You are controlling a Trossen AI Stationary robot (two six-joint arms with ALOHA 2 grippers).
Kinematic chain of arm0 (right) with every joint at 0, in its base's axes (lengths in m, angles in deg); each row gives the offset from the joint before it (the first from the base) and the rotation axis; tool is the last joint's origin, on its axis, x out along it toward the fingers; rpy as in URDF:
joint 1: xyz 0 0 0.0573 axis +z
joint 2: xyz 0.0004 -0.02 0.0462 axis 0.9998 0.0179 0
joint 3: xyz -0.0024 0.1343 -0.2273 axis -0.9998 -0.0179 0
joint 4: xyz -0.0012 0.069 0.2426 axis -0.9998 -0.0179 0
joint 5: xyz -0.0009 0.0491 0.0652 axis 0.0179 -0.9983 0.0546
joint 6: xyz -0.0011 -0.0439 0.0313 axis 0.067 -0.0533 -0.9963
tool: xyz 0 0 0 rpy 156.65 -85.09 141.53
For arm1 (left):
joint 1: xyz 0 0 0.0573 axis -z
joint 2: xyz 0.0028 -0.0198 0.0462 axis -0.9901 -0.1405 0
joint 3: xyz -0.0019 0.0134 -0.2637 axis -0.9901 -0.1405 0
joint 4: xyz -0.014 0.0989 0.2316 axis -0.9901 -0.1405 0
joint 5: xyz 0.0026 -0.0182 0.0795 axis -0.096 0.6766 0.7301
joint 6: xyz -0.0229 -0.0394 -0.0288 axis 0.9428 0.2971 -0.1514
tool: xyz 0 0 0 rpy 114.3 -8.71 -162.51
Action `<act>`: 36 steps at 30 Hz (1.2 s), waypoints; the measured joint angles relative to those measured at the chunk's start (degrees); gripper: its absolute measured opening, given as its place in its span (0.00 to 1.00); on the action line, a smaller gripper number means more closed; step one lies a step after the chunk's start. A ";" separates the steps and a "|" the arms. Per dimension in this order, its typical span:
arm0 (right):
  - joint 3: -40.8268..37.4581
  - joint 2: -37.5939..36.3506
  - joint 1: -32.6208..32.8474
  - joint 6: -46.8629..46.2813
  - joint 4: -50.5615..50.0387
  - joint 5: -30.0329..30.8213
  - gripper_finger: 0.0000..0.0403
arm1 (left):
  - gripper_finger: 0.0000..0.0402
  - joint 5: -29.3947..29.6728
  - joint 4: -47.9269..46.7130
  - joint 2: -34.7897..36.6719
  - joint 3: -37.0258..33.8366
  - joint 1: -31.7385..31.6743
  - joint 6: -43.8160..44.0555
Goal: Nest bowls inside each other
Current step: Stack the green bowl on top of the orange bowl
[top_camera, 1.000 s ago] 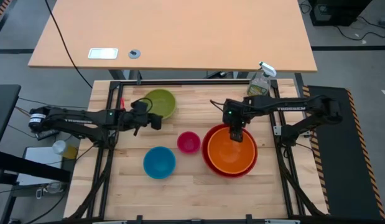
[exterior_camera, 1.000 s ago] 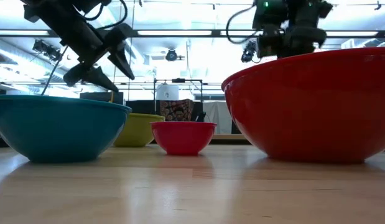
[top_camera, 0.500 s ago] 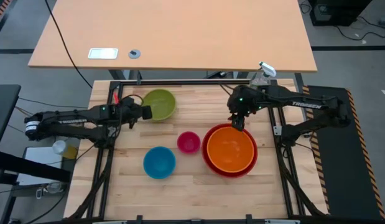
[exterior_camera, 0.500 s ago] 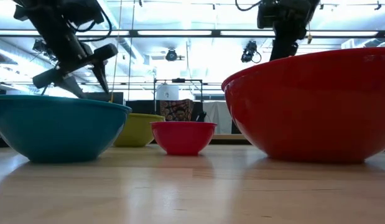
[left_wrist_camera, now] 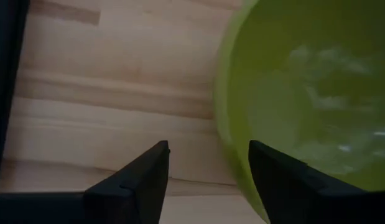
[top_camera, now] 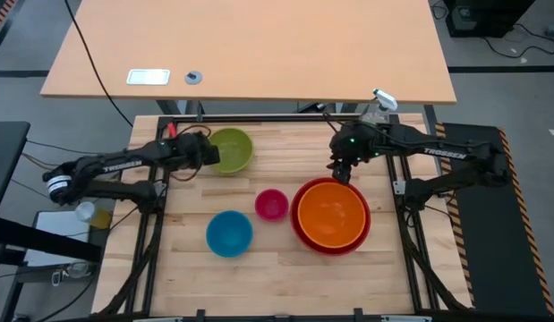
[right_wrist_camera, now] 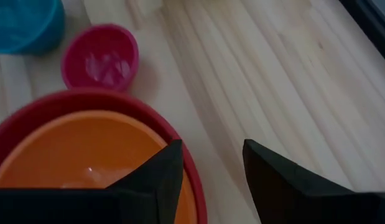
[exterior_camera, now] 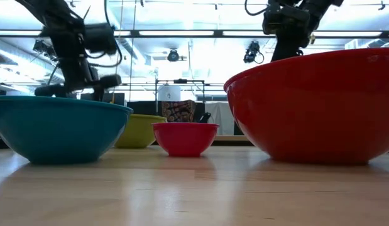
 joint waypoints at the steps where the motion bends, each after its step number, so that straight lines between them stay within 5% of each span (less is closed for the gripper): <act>1: -0.01 0.19 0.01 -0.01 0.77 -0.27 0.43 | 0.53 -0.81 0.59 -1.11 0.00 -0.72 -0.48; 15: -0.01 0.23 -0.07 0.92 3.56 0.31 0.43 | 0.35 -9.06 7.50 -10.55 -0.02 -3.67 -5.82; 26: -0.01 0.23 -2.17 2.58 4.37 1.00 0.43 | 0.04 -9.60 8.88 -10.31 0.27 -3.52 -5.54; 36: -0.01 0.23 -5.01 1.97 2.90 -4.12 0.43 | 0.03 -10.15 11.87 -10.20 3.25 -3.07 -9.67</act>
